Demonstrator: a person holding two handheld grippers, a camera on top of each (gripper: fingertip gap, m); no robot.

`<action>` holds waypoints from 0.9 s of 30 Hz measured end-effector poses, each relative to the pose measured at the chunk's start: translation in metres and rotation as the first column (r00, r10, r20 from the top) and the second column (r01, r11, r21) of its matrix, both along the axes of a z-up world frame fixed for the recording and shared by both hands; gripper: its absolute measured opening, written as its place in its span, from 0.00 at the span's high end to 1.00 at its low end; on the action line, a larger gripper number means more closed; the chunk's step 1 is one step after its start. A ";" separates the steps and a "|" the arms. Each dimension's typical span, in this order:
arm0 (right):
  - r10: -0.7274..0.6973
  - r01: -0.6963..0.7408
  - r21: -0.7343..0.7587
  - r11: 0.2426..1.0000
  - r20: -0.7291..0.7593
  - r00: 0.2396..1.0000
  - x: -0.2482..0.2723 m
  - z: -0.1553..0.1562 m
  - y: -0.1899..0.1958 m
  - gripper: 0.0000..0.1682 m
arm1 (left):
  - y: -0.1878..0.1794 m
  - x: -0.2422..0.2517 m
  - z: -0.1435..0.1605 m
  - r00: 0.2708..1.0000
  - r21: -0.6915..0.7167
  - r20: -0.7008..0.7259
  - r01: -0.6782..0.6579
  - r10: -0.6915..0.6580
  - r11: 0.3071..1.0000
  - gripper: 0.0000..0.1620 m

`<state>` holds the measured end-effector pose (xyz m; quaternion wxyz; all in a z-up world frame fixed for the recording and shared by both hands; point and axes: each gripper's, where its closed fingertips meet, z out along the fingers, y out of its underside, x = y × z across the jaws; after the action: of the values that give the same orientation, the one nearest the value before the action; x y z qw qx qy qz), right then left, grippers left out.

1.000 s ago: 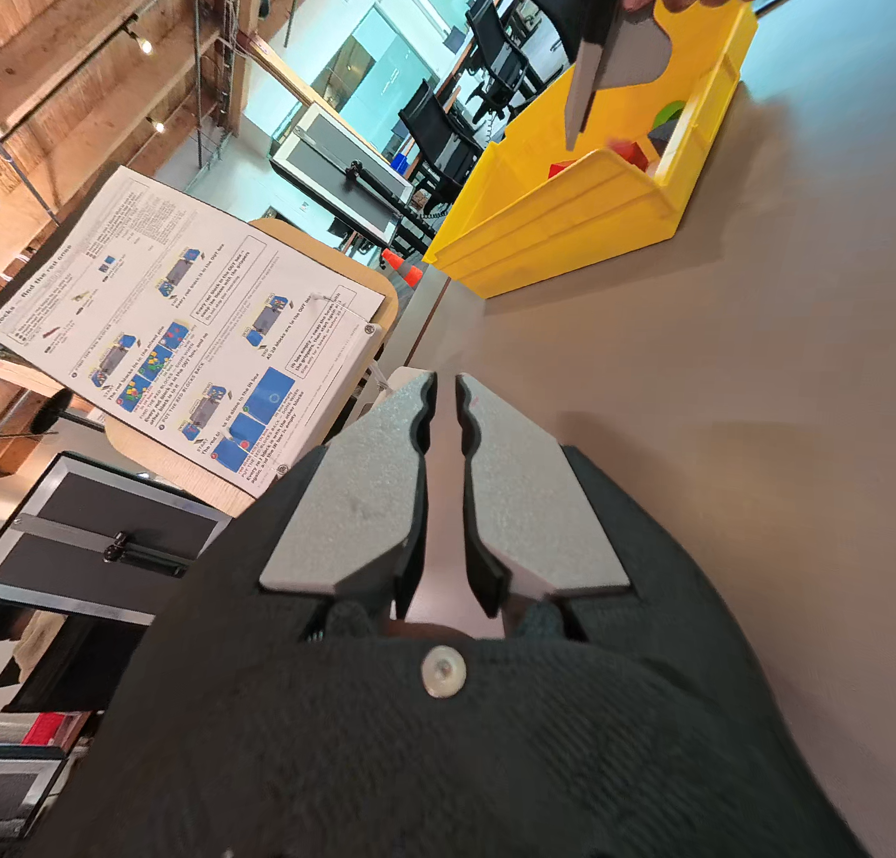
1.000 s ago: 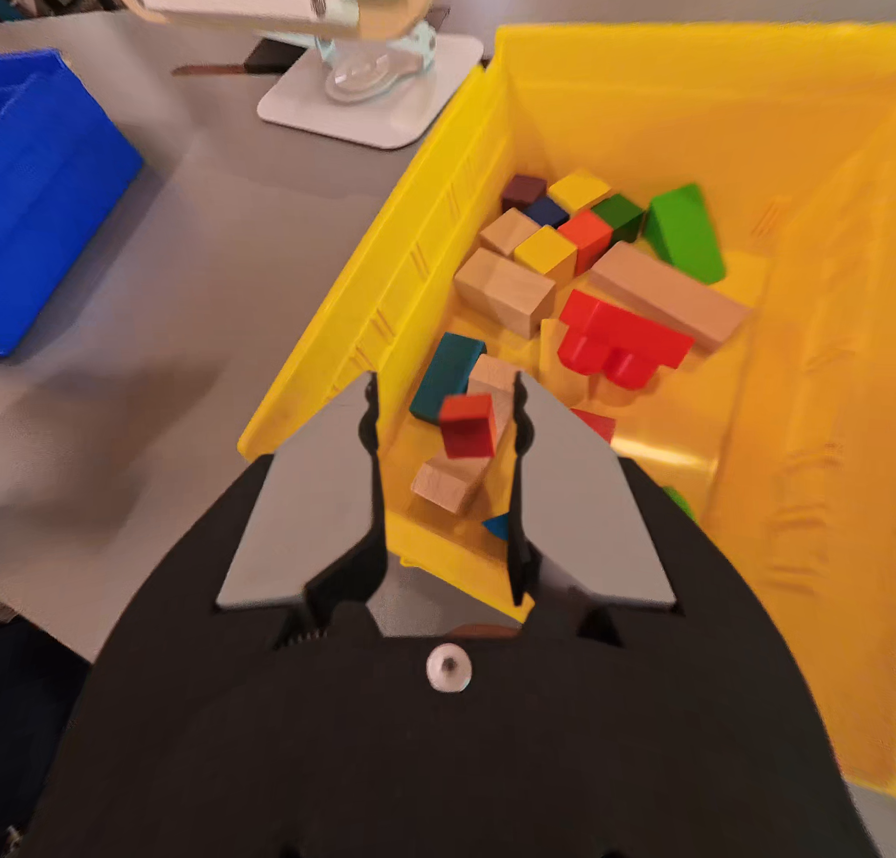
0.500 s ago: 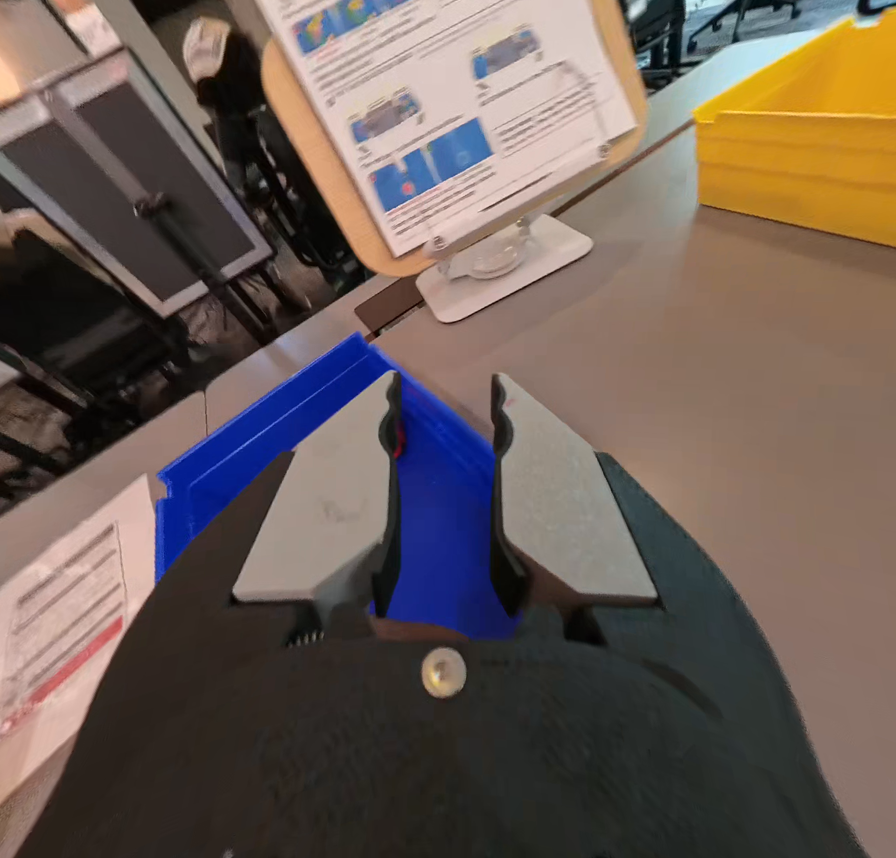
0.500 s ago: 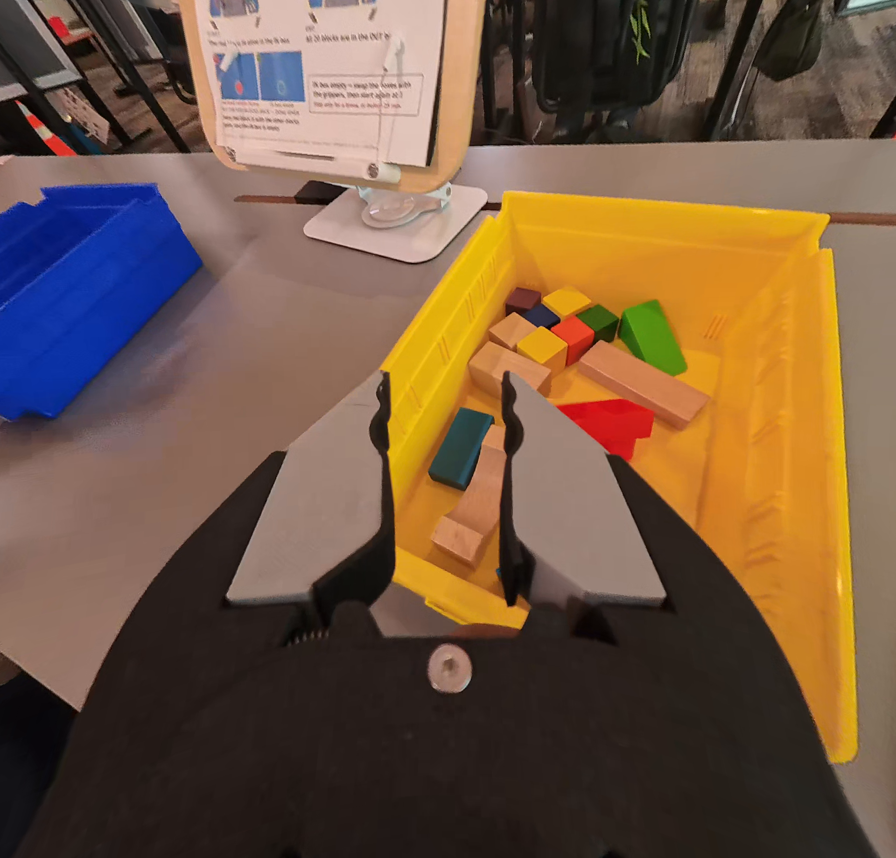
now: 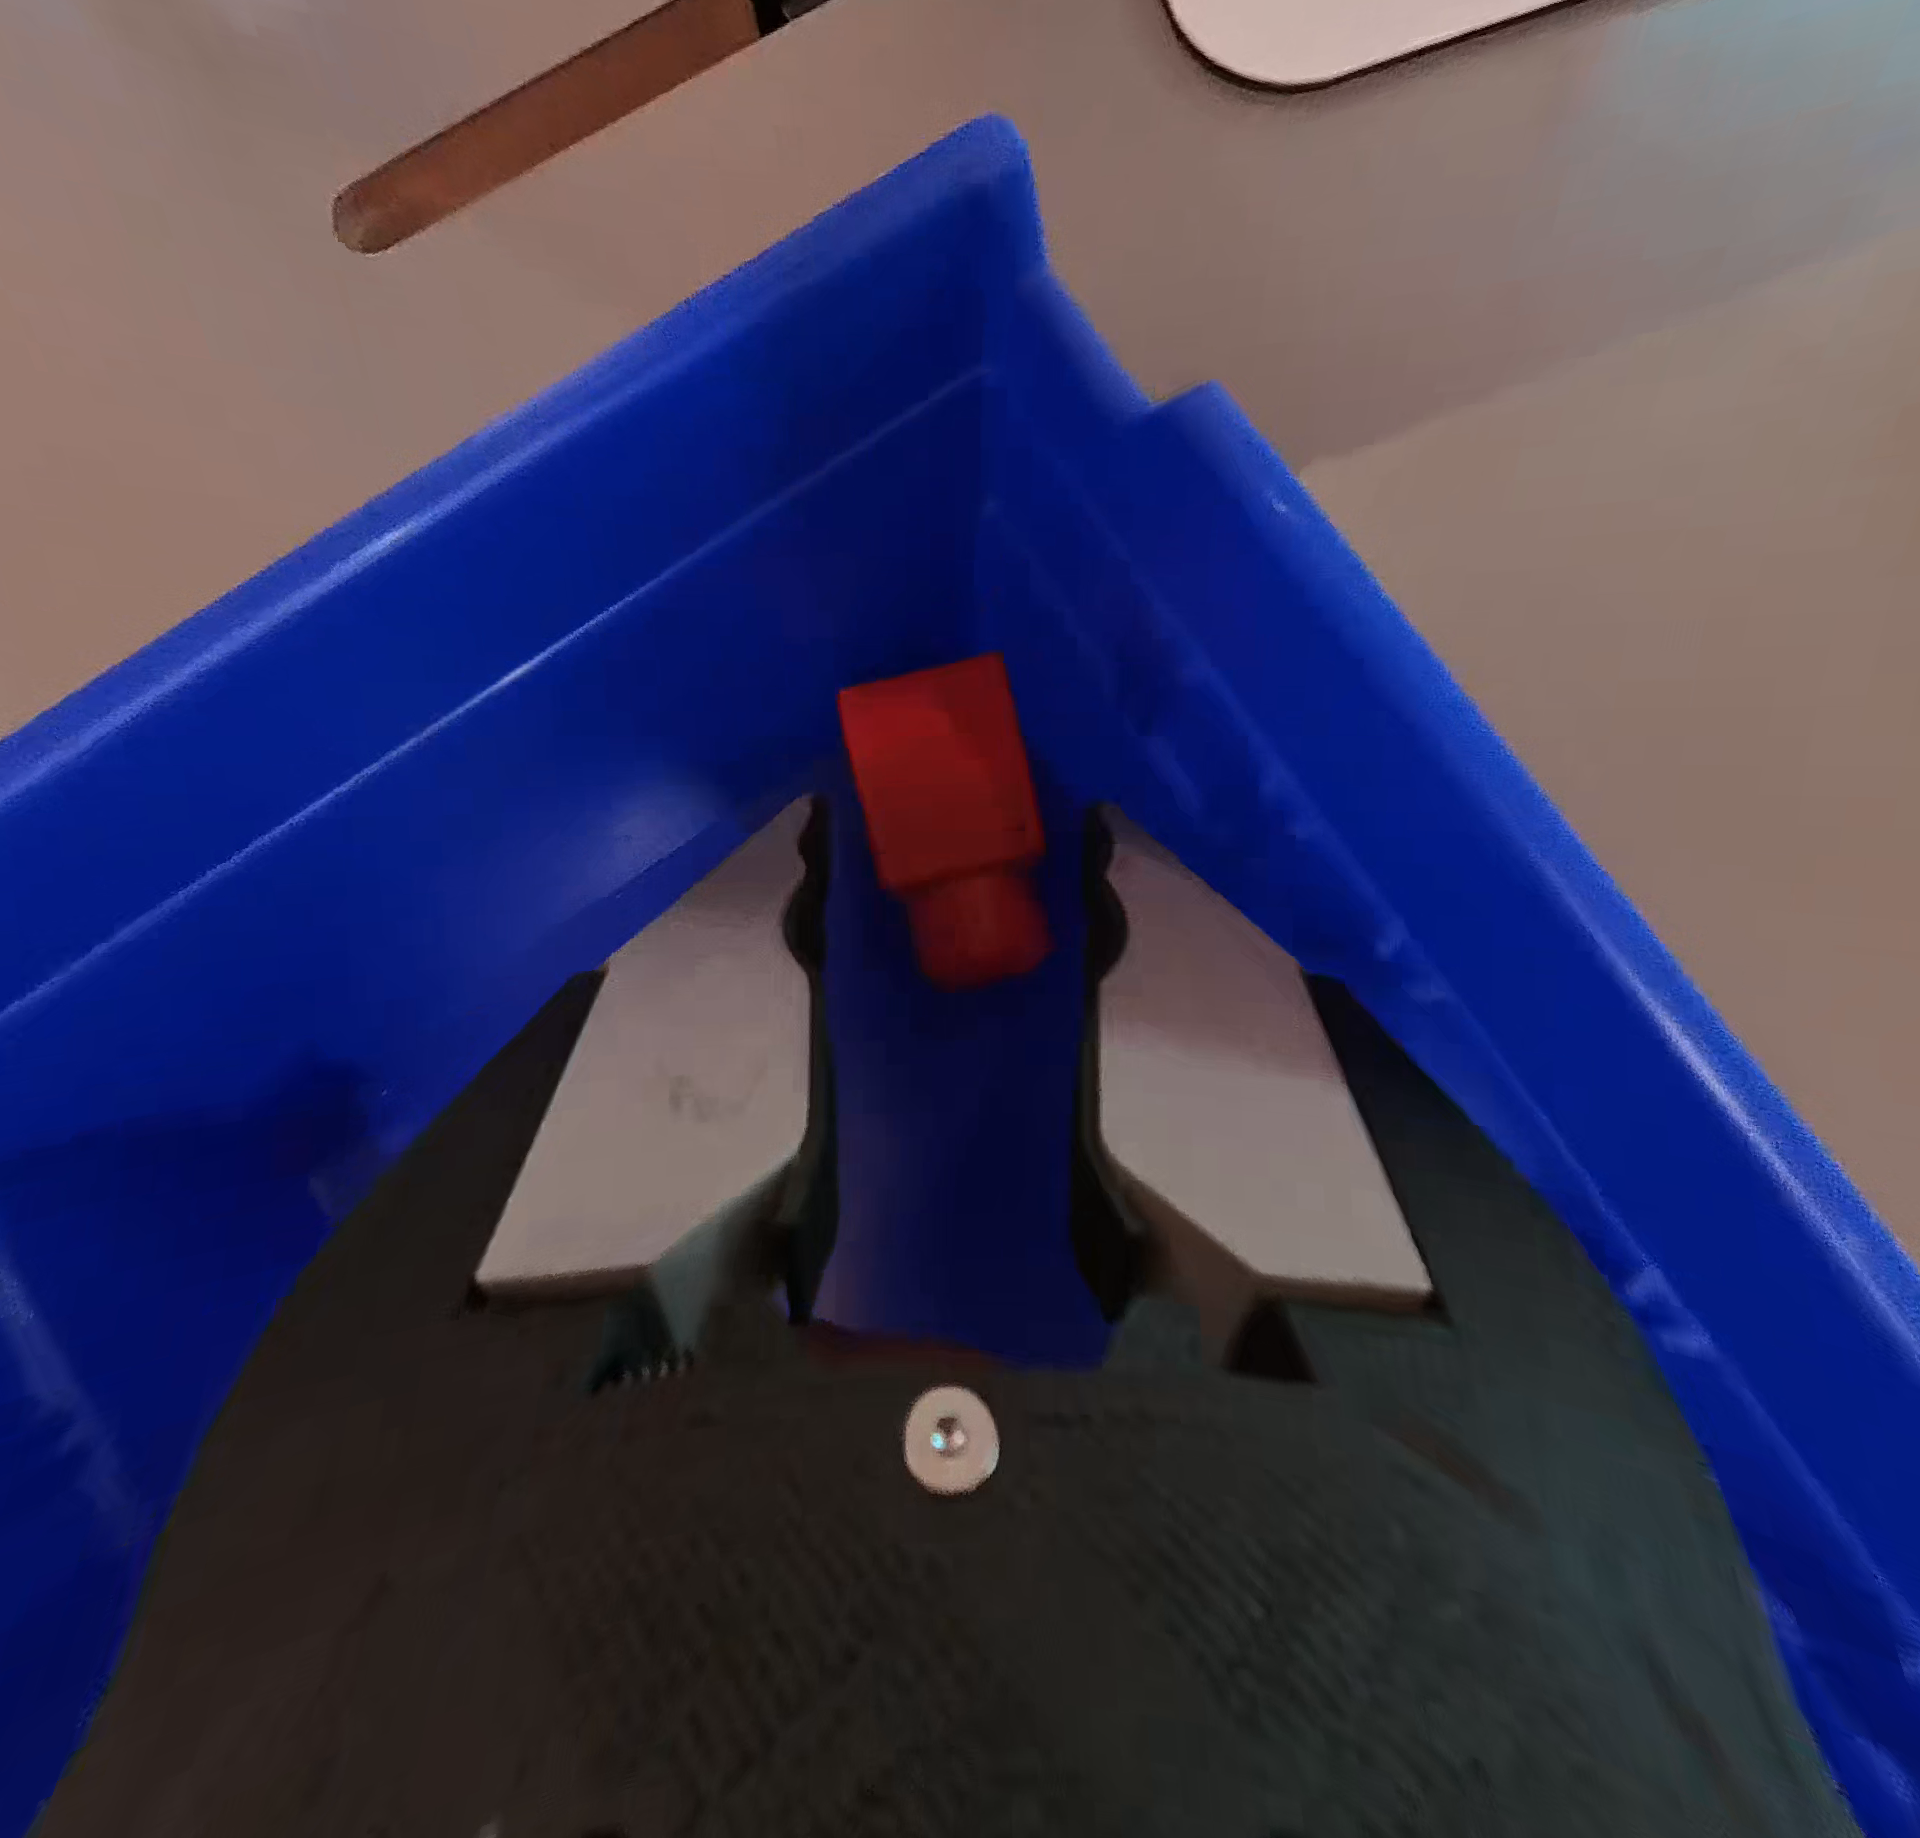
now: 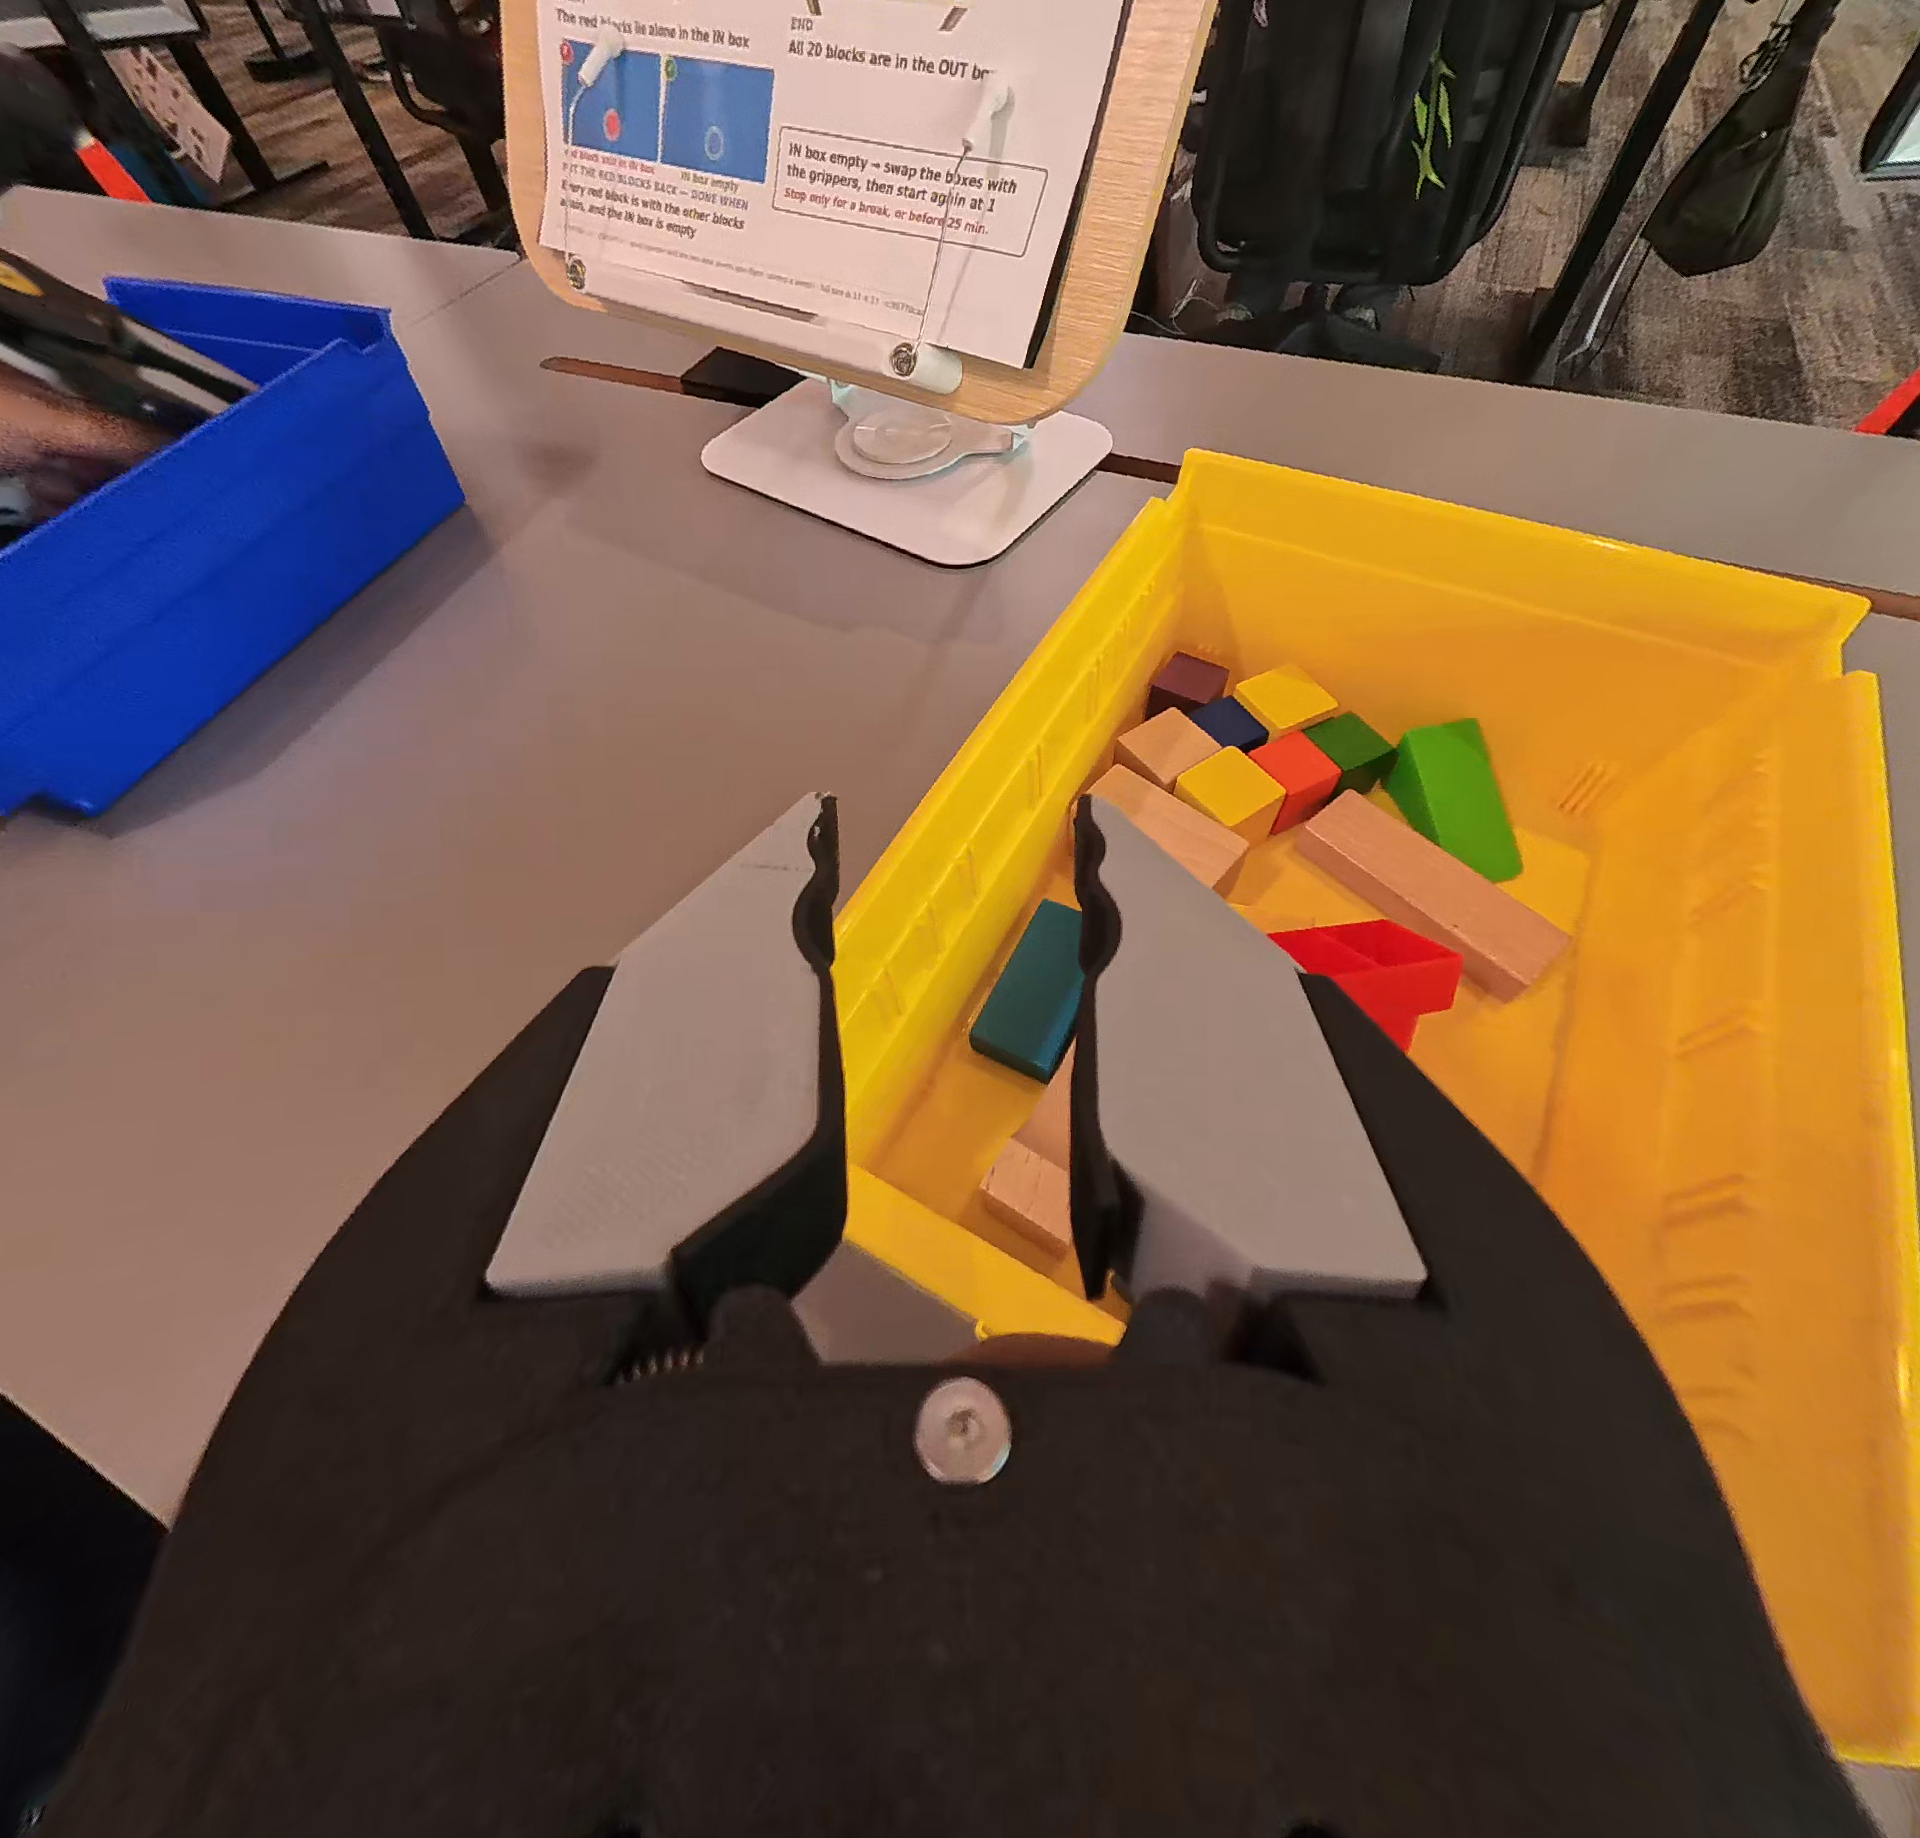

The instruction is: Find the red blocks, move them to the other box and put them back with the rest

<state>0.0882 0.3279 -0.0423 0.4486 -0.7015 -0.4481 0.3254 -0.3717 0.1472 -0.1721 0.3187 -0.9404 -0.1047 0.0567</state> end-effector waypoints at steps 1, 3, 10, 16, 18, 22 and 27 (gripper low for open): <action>0.002 -0.002 0.000 1.000 0.000 1.000 0.000 0.000 0.000 0.74 | 0.003 -0.002 -0.005 1.000 -0.014 -0.004 -0.009 0.009 1.000 0.73; 0.007 -0.007 -0.004 1.000 0.001 1.000 0.000 -0.001 -0.001 0.74 | 0.004 -0.007 -0.017 0.999 -0.053 -0.042 -0.014 0.012 0.999 0.77; 0.092 -0.092 -0.012 0.996 -0.012 0.996 -0.007 0.006 -0.024 0.74 | -0.013 -0.008 0.055 0.933 0.156 -0.358 0.018 0.040 0.988 0.78; 0.357 -0.365 -0.058 0.929 -0.107 0.928 -0.044 0.023 -0.102 0.74 | -0.053 0.163 0.179 0.631 0.411 -0.771 0.594 -0.083 0.692 0.78; 0.481 -0.494 -0.069 0.867 -0.145 0.865 -0.058 0.029 -0.146 0.72 | -0.066 0.232 0.180 0.497 0.331 -0.858 0.730 -0.131 0.599 0.78; 0.648 -0.672 -0.070 0.738 -0.205 0.733 -0.078 0.036 -0.228 0.67 | -0.081 0.336 0.163 0.271 0.176 -0.951 0.868 -0.147 0.464 0.78; 0.698 -0.724 -0.102 0.683 -0.201 0.687 -0.095 0.023 -0.278 0.60 | -0.077 0.378 0.150 0.124 0.047 -0.984 0.876 -0.131 0.480 0.79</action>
<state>-0.0066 0.0500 -0.0190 0.2554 -0.4823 -0.6216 0.5619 0.0060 0.0700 -0.0222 0.6129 -0.5267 0.4390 0.3927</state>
